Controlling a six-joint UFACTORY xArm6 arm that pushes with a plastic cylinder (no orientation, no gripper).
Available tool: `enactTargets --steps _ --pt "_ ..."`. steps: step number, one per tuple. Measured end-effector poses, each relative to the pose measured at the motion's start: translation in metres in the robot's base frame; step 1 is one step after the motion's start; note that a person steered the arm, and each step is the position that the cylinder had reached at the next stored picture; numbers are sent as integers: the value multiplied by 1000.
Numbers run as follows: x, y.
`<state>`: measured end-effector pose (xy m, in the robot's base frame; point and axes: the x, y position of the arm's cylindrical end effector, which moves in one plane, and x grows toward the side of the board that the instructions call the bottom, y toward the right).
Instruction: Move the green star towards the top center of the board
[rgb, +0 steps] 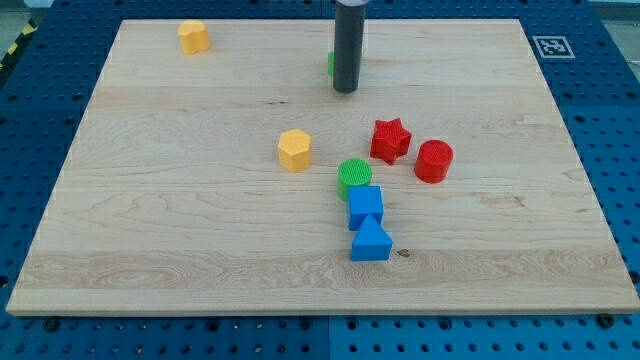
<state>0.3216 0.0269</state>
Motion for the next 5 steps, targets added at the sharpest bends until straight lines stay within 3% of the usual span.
enactTargets --steps 1,3,5 --pt "-10 0" --pt "-11 53" --pt "-26 17"
